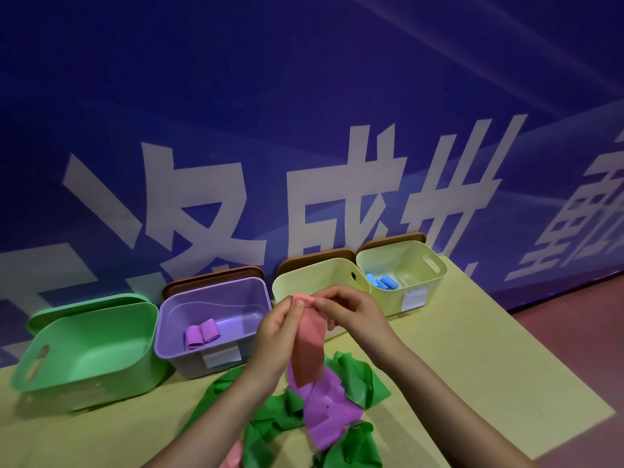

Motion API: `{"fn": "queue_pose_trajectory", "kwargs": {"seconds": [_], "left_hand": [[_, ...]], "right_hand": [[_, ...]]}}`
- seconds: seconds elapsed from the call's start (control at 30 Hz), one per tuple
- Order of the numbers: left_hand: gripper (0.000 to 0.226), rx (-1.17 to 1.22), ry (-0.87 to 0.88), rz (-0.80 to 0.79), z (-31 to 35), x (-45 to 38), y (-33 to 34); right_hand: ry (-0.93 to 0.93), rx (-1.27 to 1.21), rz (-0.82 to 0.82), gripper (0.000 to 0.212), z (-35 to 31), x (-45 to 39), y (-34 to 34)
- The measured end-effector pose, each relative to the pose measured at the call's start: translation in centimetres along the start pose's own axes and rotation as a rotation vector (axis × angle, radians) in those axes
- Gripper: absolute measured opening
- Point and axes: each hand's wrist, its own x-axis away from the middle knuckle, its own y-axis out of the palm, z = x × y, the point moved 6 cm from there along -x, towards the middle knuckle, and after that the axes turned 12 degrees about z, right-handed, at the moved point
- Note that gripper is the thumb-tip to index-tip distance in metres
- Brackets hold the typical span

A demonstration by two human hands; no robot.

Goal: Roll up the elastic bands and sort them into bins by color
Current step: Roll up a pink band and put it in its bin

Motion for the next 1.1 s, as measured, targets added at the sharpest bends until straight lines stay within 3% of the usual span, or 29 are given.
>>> {"fn": "queue_pose_trajectory", "kwargs": {"seconds": [0.17, 0.33, 0.5, 0.63, 0.7, 0.83, 0.93, 1.03, 1.1], "left_hand": [[0.023, 0.083, -0.095, 0.016, -0.8, 0.2, 0.0], [0.033, 0.184, -0.239, 0.004, -1.9, 0.2, 0.2], [0.03, 0.181, -0.192, 0.005, -2.0, -0.1, 0.1], [0.024, 0.139, -0.121, 0.005, -1.9, -0.1, -0.3], [0.023, 0.076, -0.053, -0.007, -1.4, 0.1, -0.3], [0.02, -0.093, 0.133, 0.002, -0.7, 1.0, -0.5], [0.022, -0.055, 0.175, 0.03, -0.4, 2.0, -0.3], [0.028, 0.137, 0.017, 0.073, -1.0, 2.5, 0.1], [0.038, 0.279, -0.166, 0.018, -2.0, 2.7, 0.9]], "right_hand": [[0.008, 0.021, 0.022, 0.008, 0.5, 0.0, 0.2], [-0.123, 0.144, 0.116, 0.006, 0.6, -0.1, 0.1], [-0.273, 0.243, 0.069, 0.005, 0.4, 0.0, 0.5], [-0.079, 0.127, 0.046, 0.014, 1.2, 0.0, 0.2], [-0.007, 0.131, 0.031, 0.008, 1.7, 0.1, 0.2], [0.004, 0.131, 0.041, 0.018, 1.6, 0.9, 0.2], [-0.041, 0.138, 0.068, 0.02, 1.4, 1.8, 0.1], [-0.106, 0.182, 0.113, 0.022, 0.9, 2.5, -0.1], [-0.194, 0.237, 0.154, 0.019, -0.1, 3.1, -0.6]]}}
